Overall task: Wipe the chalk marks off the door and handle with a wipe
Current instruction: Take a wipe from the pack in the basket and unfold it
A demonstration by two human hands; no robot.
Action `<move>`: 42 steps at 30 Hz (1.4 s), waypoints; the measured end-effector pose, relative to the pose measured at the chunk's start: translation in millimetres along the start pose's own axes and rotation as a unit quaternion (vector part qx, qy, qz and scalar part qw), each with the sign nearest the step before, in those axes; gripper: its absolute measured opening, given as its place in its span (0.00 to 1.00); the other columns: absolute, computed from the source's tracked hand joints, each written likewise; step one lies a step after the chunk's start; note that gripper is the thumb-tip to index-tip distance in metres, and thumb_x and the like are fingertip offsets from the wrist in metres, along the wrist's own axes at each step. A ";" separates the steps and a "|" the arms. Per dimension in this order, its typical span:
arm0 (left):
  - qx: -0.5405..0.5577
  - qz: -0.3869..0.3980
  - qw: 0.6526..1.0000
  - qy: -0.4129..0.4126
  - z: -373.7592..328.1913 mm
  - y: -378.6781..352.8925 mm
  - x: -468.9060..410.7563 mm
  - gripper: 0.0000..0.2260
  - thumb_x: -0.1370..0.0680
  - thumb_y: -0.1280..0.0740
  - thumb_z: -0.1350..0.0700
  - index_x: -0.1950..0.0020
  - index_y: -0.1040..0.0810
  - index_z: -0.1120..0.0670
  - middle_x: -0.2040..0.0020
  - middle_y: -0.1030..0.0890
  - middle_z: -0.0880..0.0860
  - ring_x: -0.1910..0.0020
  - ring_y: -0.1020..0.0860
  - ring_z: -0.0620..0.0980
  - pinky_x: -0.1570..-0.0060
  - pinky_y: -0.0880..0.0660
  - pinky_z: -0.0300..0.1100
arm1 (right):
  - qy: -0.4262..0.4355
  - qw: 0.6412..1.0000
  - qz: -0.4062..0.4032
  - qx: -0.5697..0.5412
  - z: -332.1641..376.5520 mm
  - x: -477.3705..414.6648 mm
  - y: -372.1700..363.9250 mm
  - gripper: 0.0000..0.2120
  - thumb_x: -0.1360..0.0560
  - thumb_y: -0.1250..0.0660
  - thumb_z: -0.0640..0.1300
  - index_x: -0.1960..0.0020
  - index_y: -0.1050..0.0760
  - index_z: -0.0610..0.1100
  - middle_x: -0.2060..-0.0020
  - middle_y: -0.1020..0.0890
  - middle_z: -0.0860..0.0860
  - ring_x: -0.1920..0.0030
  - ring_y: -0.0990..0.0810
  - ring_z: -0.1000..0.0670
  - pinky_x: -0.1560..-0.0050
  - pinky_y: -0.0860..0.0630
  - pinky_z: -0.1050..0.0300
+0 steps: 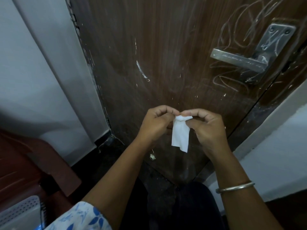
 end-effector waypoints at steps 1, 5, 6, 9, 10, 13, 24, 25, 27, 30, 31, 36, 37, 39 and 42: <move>0.006 0.000 1.000 0.002 0.6 -0.1 -0.5 0.06 0.24 0.36 0.61 0.58 0.20 0.56 0.63 0.18 0.52 0.62 0.19 0.50 0.62 0.22 0.46 | -0.007 1.000 0.000 -0.009 -0.6 -0.3 0.0 0.16 0.28 0.32 0.32 0.62 0.21 0.54 0.64 0.17 0.65 0.59 0.20 0.63 0.63 0.25 0.72; -0.007 -0.008 0.999 -0.041 2.4 -0.7 -2.7 0.05 0.27 0.32 0.64 0.57 0.21 0.55 0.65 0.21 0.51 0.65 0.21 0.45 0.64 0.22 0.41 | -0.007 0.999 -0.014 -0.042 -0.3 -1.7 -0.9 0.16 0.29 0.31 0.32 0.57 0.21 0.53 0.61 0.17 0.59 0.58 0.19 0.61 0.62 0.24 0.70; -0.012 -0.011 0.999 -0.050 2.6 -0.6 -3.8 0.07 0.27 0.31 0.65 0.55 0.21 0.54 0.65 0.21 0.49 0.64 0.21 0.44 0.63 0.22 0.41 | -0.007 0.999 -0.019 -0.047 -0.8 -2.1 -1.2 0.16 0.29 0.31 0.31 0.54 0.22 0.53 0.58 0.17 0.58 0.56 0.19 0.61 0.60 0.24 0.69; -0.006 -0.015 0.998 -0.066 2.6 0.5 -6.7 0.12 0.28 0.31 0.66 0.49 0.22 0.51 0.62 0.21 0.48 0.60 0.20 0.43 0.61 0.22 0.39 | -0.036 0.997 -0.040 -0.057 -4.7 -3.8 -0.3 0.16 0.30 0.30 0.33 0.47 0.24 0.49 0.54 0.19 0.54 0.55 0.18 0.61 0.59 0.22 0.68; -0.002 -0.013 0.998 -0.066 2.2 1.0 -7.3 0.13 0.28 0.31 0.65 0.47 0.22 0.50 0.61 0.21 0.49 0.59 0.20 0.42 0.61 0.23 0.37 | -0.047 0.996 -0.038 -0.059 -5.7 -4.1 0.3 0.14 0.29 0.30 0.34 0.47 0.23 0.48 0.55 0.18 0.52 0.55 0.18 0.59 0.59 0.22 0.67; -0.006 -0.011 0.998 -0.057 3.0 0.4 -7.3 0.14 0.27 0.31 0.64 0.47 0.22 0.49 0.60 0.21 0.48 0.59 0.20 0.42 0.62 0.24 0.35 | -0.054 0.997 -0.012 -0.053 -5.8 -2.2 1.5 0.10 0.27 0.31 0.36 0.52 0.21 0.50 0.60 0.15 0.51 0.58 0.16 0.54 0.61 0.20 0.62; 0.003 -0.006 1.000 -0.017 0.4 -5.5 -0.6 0.06 0.30 0.33 0.60 0.62 0.18 0.50 0.61 0.19 0.56 0.61 0.22 0.54 0.59 0.25 0.49 | -0.012 0.999 -0.001 -0.034 -3.8 1.3 4.4 0.16 0.31 0.32 0.29 0.61 0.19 0.50 0.64 0.15 0.57 0.61 0.18 0.58 0.64 0.23 0.67; 0.017 -0.005 1.000 -0.008 0.0 -5.7 -1.2 0.07 0.29 0.34 0.59 0.63 0.18 0.51 0.61 0.19 0.55 0.59 0.22 0.54 0.58 0.26 0.50 | -0.012 1.000 0.001 -0.026 -2.7 1.8 5.4 0.16 0.31 0.32 0.28 0.61 0.19 0.50 0.63 0.16 0.59 0.60 0.18 0.59 0.64 0.24 0.68; 0.023 -0.017 1.000 -0.005 0.6 -6.0 -3.1 0.07 0.26 0.33 0.59 0.63 0.18 0.52 0.62 0.18 0.54 0.60 0.21 0.53 0.59 0.26 0.50 | -0.016 0.999 0.002 -0.028 -0.4 2.7 6.3 0.17 0.31 0.34 0.27 0.59 0.19 0.50 0.62 0.16 0.60 0.59 0.18 0.60 0.63 0.24 0.70; 0.022 -0.040 0.999 -0.026 1.7 -7.5 -4.3 0.06 0.27 0.31 0.63 0.60 0.19 0.53 0.63 0.18 0.50 0.62 0.20 0.47 0.62 0.23 0.42 | -0.043 0.994 -0.015 -0.103 0.0 3.0 5.4 0.14 0.28 0.33 0.32 0.53 0.20 0.51 0.60 0.15 0.53 0.58 0.17 0.55 0.61 0.21 0.63; 0.033 -0.040 0.998 -0.031 1.9 -8.0 -3.9 0.07 0.28 0.31 0.65 0.58 0.19 0.53 0.63 0.18 0.48 0.61 0.20 0.46 0.62 0.22 0.40 | -0.063 0.990 -0.023 -0.120 -0.6 2.7 4.3 0.12 0.27 0.33 0.35 0.51 0.21 0.51 0.61 0.15 0.53 0.59 0.17 0.54 0.60 0.20 0.61; 0.007 -0.038 0.999 -0.037 3.1 -6.6 -2.8 0.12 0.29 0.30 0.65 0.51 0.21 0.51 0.53 0.18 0.52 0.56 0.20 0.47 0.57 0.21 0.39 | -0.117 0.989 -0.024 -0.083 -4.6 4.7 1.5 0.06 0.26 0.32 0.41 0.55 0.23 0.52 0.65 0.16 0.58 0.61 0.17 0.58 0.68 0.20 0.59; -0.002 -0.041 0.999 -0.026 2.9 -7.0 -2.7 0.12 0.29 0.30 0.65 0.51 0.21 0.50 0.53 0.18 0.53 0.55 0.20 0.47 0.57 0.21 0.40 | -0.118 0.989 -0.017 -0.086 -4.6 5.4 1.7 0.06 0.26 0.32 0.40 0.55 0.23 0.51 0.65 0.16 0.58 0.61 0.16 0.57 0.68 0.20 0.60; -0.008 -0.039 0.999 -0.004 2.2 -7.8 -2.6 0.10 0.29 0.30 0.64 0.52 0.21 0.50 0.55 0.19 0.53 0.57 0.21 0.47 0.57 0.21 0.41 | -0.113 0.990 0.001 -0.079 -4.6 6.5 1.9 0.08 0.26 0.33 0.38 0.54 0.22 0.50 0.63 0.15 0.55 0.59 0.16 0.55 0.68 0.20 0.60; -0.036 -0.031 0.999 -0.002 0.7 -6.4 -2.1 0.06 0.28 0.30 0.62 0.54 0.20 0.53 0.61 0.20 0.52 0.62 0.22 0.46 0.62 0.23 0.41 | -0.099 0.993 0.010 -0.071 -6.0 7.0 2.1 0.08 0.26 0.33 0.36 0.52 0.21 0.48 0.59 0.15 0.50 0.57 0.16 0.52 0.67 0.21 0.60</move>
Point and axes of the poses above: each hand's wrist, its own x-axis away from the middle knuckle, its own y-axis out of the back of the hand, z = x × y, the point moved 1 cm from there along -x, towards the middle knuckle
